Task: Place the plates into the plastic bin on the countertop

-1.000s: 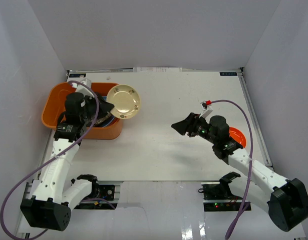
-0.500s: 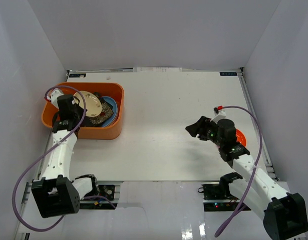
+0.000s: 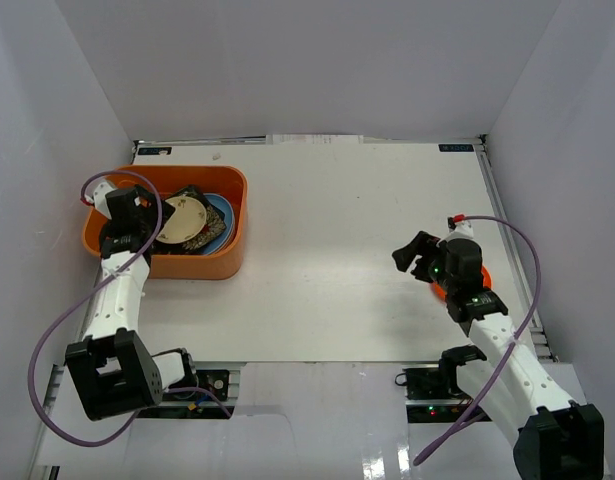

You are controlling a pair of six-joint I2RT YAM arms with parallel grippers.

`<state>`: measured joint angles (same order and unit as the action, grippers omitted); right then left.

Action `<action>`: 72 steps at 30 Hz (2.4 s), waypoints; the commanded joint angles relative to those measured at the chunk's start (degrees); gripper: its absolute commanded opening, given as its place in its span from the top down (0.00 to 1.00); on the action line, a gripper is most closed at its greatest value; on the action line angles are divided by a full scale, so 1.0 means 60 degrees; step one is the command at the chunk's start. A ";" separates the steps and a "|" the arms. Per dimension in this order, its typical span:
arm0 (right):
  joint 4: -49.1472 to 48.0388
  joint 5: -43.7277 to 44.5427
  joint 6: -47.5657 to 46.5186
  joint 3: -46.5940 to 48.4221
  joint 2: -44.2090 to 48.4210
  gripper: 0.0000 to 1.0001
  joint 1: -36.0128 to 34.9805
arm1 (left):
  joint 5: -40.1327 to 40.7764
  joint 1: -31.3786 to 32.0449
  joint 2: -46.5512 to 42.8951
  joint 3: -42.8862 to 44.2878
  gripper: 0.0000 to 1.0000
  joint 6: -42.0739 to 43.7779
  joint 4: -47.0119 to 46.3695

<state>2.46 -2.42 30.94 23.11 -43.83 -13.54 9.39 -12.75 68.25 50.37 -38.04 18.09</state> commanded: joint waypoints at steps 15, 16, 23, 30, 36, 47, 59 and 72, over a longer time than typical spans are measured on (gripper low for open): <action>0.2447 0.5837 0.0176 -0.0189 0.1652 0.10 0.3277 | -0.4592 0.2827 -0.1341 0.0541 0.02 0.1476 -0.1314; 0.2461 0.5678 0.0205 -0.0292 0.1579 0.11 0.3543 | -0.5061 0.3177 -0.1326 0.0526 0.02 0.1521 -0.1460; 0.1657 0.3836 0.0718 -0.1068 0.0497 0.14 0.5989 | -0.7712 0.4571 -0.1253 0.0569 0.02 0.1931 -0.1813; 0.0150 0.0863 0.0586 -0.1580 -0.1086 0.19 0.6578 | -0.8684 0.5040 -0.1121 0.0599 0.02 0.1785 -0.2018; -0.1901 -0.0649 0.1069 -0.2651 -0.1350 0.89 0.6578 | -0.8859 0.5055 -0.0902 0.0541 0.02 0.1536 -0.2164; -0.1964 -0.3099 0.1436 -0.0854 0.0712 0.92 0.4955 | -1.0177 0.5055 -0.0184 0.0394 0.02 0.0921 -0.2882; -0.3716 -0.2556 0.1787 0.0542 -0.0660 0.92 -0.0169 | -0.9886 0.6080 0.0606 0.0467 0.07 0.0788 -0.3205; -0.5274 -0.3230 0.1773 0.0703 -0.1747 0.92 -0.1493 | -0.6005 0.6841 0.1633 0.1185 0.32 0.1477 -0.1125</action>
<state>-23.46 -20.23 41.63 24.34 -54.83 -22.06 -34.24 27.49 78.54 54.68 -31.05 8.14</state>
